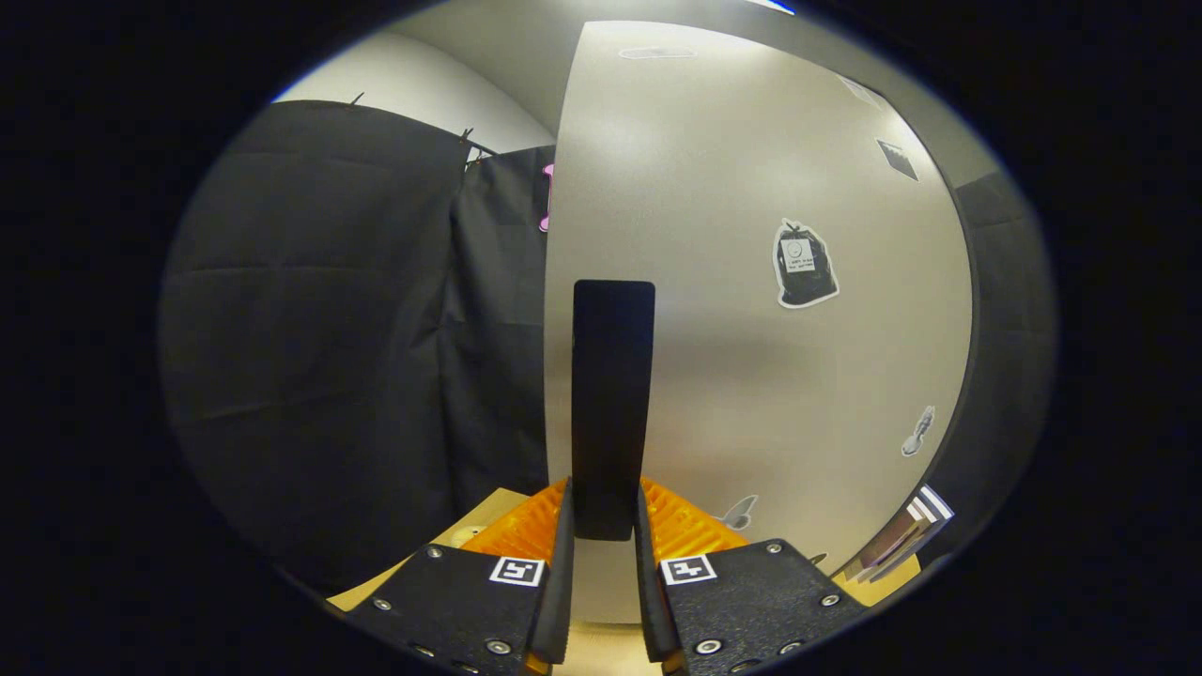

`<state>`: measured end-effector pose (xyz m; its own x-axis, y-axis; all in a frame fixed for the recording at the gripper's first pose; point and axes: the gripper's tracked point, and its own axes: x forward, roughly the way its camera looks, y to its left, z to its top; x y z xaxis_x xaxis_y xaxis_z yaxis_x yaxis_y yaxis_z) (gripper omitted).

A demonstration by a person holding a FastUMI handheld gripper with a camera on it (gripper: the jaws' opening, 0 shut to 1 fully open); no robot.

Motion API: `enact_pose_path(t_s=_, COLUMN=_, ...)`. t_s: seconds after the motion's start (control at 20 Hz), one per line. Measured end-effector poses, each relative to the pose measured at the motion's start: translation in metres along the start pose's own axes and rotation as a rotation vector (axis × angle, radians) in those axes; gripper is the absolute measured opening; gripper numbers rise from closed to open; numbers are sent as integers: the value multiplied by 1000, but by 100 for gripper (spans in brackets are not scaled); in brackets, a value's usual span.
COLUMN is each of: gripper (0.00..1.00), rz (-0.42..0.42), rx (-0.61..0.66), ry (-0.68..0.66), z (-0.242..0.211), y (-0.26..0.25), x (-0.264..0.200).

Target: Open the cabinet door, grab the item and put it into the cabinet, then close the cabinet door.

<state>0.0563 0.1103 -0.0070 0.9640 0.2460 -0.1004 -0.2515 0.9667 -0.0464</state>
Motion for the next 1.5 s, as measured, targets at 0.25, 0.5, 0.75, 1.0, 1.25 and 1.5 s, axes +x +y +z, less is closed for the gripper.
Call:
enact_pose_path(t_s=0.25, gripper=31, rz=123, rx=14, ry=0, z=-3, y=-5, x=-43)
enact_pose_path(t_s=0.5, gripper=31, rz=270, rx=14, ry=0, z=-12, y=-13, x=-81)
enact_pose_path(t_s=0.75, gripper=31, rz=375, rx=6, ry=-4, z=-13, y=-24, x=-106)
enact_pose_path(t_s=1.0, gripper=31, rz=450, rx=2, ry=-14, z=-16, y=-38, x=-113)
enact_pose_path(t_s=1.25, gripper=31, rz=439, rx=-1, ry=-1, z=-18, y=-54, x=-120)
enact_pose_path(t_s=1.5, gripper=31, rz=385, rx=-13, ry=28, z=-20, y=-71, x=-133)
